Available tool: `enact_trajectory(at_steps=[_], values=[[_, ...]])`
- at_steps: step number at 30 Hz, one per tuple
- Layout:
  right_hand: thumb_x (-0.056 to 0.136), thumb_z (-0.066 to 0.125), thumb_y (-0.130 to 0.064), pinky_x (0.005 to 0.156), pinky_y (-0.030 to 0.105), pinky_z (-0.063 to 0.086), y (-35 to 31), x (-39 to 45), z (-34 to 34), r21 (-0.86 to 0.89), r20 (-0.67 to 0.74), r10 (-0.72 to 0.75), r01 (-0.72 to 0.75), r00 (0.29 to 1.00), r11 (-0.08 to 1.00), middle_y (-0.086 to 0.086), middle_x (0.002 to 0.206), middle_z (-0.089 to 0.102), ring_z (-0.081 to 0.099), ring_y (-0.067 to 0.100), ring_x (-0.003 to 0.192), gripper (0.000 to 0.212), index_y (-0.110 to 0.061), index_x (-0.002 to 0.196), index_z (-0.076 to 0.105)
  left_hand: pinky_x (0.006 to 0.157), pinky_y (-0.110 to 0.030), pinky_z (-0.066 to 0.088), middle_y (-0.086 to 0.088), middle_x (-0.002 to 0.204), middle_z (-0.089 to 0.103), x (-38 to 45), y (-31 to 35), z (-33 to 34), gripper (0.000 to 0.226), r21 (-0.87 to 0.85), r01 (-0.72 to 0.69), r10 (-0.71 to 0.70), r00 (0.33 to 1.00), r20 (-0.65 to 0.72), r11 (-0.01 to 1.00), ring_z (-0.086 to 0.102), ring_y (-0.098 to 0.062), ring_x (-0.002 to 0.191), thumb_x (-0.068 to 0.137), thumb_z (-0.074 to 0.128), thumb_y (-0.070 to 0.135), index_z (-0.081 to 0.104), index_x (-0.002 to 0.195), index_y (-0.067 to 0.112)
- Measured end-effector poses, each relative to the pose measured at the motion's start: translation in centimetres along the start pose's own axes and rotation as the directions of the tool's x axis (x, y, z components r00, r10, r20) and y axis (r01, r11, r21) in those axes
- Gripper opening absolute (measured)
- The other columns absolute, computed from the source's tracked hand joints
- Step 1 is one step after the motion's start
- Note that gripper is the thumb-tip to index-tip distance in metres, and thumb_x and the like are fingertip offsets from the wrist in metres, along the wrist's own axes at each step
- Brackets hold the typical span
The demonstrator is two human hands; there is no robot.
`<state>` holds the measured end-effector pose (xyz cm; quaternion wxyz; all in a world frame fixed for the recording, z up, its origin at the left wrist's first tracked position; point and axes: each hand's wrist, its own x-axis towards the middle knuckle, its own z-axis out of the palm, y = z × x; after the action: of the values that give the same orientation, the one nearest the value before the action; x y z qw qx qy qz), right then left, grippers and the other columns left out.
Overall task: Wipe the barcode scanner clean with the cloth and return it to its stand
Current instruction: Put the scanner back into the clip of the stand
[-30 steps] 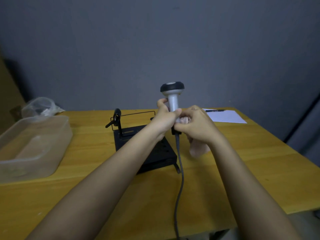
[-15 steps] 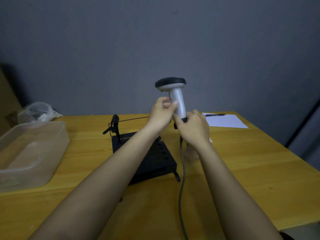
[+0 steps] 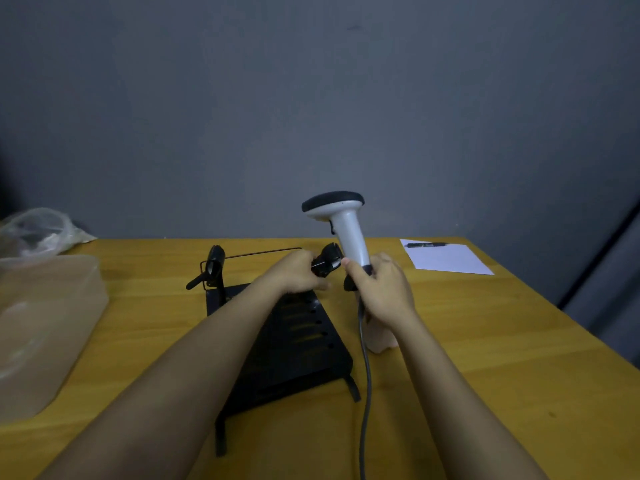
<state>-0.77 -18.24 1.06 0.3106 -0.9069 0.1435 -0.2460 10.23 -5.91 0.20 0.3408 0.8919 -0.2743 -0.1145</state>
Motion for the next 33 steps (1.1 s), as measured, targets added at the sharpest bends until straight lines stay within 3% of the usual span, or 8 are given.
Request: enact_trajectory(at_steps=[2,4,7,9,13,22,27,33], values=[[0.088,0.052,-0.051,0.062,0.038,0.047,0.2,0.3,0.1,0.008,-0.007,-0.011,0.011,1.0,1.0,-0.006,0.076,0.045,0.056,0.025,0.081,0.041,-0.018,0.064,0.045,0.06,-0.032,0.041,-0.004,0.068,0.056,0.6,-0.4,0.4,0.016,0.036,-0.05,0.05,0.999,-0.018,0.998,0.056,-0.022,0.067,0.076,0.069,0.021,0.053,0.072,0.016],[0.086,0.052,-0.053,0.064,0.043,0.052,0.3,0.6,0.1,0.03,-0.011,-0.001,0.001,1.0,1.0,-0.003,0.079,0.048,0.059,0.027,0.08,0.043,-0.015,0.067,0.049,0.055,-0.031,0.036,-0.004,0.059,0.049,1.0,-0.9,1.1,0.017,0.052,-0.087,0.091,0.993,-0.076,0.995,0.051,-0.024,0.061,0.077,0.063,0.015,0.049,0.067,0.014],[0.085,0.052,-0.056,0.065,0.045,0.053,0.6,0.9,0.2,0.062,-0.018,0.006,-0.005,1.0,0.998,0.0,0.081,0.049,0.06,0.028,0.081,0.047,-0.01,0.073,0.054,0.052,-0.031,0.034,-0.002,0.061,0.048,1.0,-1.5,2.2,0.015,0.071,-0.159,0.168,0.975,-0.143,0.985,0.049,-0.023,0.06,0.082,0.059,0.016,0.048,0.072,0.016],[0.085,0.052,-0.055,0.066,0.045,0.053,0.7,1.0,0.1,0.063,-0.022,0.0,0.001,1.0,0.998,0.0,0.081,0.049,0.058,0.026,0.081,0.048,-0.009,0.075,0.056,0.052,-0.032,0.035,-0.002,0.066,0.05,1.1,-2.0,2.8,0.009,0.061,-0.18,0.188,0.966,-0.178,0.982,0.049,-0.021,0.061,0.085,0.058,0.018,0.052,0.087,0.013],[0.085,0.049,-0.059,0.065,0.046,0.053,1.1,0.9,0.3,0.04,-0.004,-0.019,0.019,1.0,0.999,-0.001,0.081,0.049,0.059,0.026,0.079,0.049,-0.011,0.075,0.054,0.049,-0.03,0.03,0.002,0.066,0.048,1.2,-2.4,3.4,0.017,-0.003,-0.192,0.188,0.961,-0.204,0.981,0.047,-0.016,0.057,0.088,0.056,0.019,0.049,0.1,0.01],[0.089,0.045,-0.056,0.067,0.04,0.045,0.4,0.9,2.4,-0.215,0.101,-0.103,0.123,0.99,0.969,0.005,0.083,0.053,0.05,0.023,0.082,0.05,-0.012,0.068,0.055,0.052,-0.034,0.037,-0.01,0.077,0.055,0.7,-2.9,3.7,0.015,-0.006,-0.234,0.229,0.955,-0.187,0.972,0.052,-0.024,0.062,0.092,0.047,0.022,0.041,0.099,0.01],[0.089,0.042,-0.06,0.066,0.037,0.041,0.2,1.3,2.1,-0.317,0.174,-0.08,0.133,0.981,0.939,0.005,0.084,0.051,0.05,0.026,0.084,0.049,-0.016,0.071,0.052,0.049,-0.031,0.032,-0.001,0.071,0.049,0.6,-2.9,3.6,0.012,0.003,-0.256,0.252,0.95,-0.184,0.967,0.049,-0.019,0.059,0.093,0.046,0.022,0.038,0.095,0.013],[0.09,0.039,-0.062,0.066,0.037,0.038,-0.2,1.7,2.4,-0.425,0.223,-0.035,0.13,0.974,0.896,0.004,0.084,0.047,0.048,0.028,0.085,0.047,-0.017,0.079,0.047,0.047,-0.032,0.033,-0.007,0.075,0.053,0.9,-2.8,2.7,0.014,0.175,-0.245,0.27,0.953,-0.14,0.954,0.05,-0.024,0.062,0.092,0.047,0.019,0.034,0.092,0.013]])
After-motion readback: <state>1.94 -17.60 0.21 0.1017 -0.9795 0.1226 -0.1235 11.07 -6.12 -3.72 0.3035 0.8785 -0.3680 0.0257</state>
